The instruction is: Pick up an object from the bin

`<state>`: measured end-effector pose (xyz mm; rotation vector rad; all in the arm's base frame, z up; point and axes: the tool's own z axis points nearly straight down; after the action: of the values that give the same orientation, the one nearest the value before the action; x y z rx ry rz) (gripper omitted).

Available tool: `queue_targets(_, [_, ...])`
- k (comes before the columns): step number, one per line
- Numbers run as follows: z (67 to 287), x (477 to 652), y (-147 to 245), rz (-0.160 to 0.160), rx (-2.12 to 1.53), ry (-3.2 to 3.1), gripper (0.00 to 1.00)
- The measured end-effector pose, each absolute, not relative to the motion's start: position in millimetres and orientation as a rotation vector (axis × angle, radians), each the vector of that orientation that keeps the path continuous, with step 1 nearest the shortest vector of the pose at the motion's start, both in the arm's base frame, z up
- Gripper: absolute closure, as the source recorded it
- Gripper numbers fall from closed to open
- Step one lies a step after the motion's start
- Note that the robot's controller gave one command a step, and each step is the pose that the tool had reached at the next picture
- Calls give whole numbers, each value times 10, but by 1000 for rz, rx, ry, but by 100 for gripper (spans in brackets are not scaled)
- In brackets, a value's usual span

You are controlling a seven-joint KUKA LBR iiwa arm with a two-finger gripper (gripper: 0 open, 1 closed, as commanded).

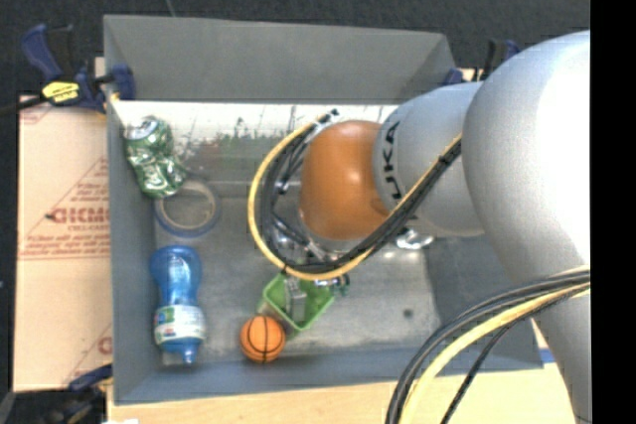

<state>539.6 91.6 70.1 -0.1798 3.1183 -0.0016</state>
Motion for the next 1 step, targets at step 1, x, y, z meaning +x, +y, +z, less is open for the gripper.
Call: queue_targets(1, [800, 5294, 1078, 5, -88, 3116, 100])
